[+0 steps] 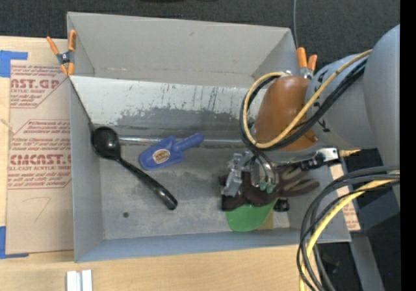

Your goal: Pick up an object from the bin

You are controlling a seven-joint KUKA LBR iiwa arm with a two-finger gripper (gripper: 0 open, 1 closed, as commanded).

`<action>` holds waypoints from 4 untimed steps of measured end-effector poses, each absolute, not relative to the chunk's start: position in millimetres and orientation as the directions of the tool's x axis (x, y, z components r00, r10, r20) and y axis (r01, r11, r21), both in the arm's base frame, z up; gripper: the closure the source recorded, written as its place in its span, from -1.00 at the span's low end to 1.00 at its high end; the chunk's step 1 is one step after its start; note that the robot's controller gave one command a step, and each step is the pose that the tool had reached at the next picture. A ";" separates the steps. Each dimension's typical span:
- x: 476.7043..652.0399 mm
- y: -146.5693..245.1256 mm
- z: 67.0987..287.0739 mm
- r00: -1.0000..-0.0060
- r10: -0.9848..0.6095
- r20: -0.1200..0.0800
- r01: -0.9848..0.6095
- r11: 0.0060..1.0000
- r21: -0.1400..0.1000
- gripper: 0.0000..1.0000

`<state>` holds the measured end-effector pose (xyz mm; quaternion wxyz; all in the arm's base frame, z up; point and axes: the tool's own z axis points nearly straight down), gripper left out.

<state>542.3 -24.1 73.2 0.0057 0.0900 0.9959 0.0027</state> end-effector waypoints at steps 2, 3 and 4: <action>529.3 -33.2 72.4 -0.987 0.159 -0.014 0.159 0.987 0.008 1.00; 588.4 -56.1 70.9 -0.999 -0.033 -0.023 -0.033 0.999 0.006 1.00; 531.4 -54.4 69.8 -0.992 0.124 -0.006 0.124 0.992 0.009 -1.00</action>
Offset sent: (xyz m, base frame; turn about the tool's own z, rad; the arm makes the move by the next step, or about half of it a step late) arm -0.0321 -0.0254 -0.0028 -0.0415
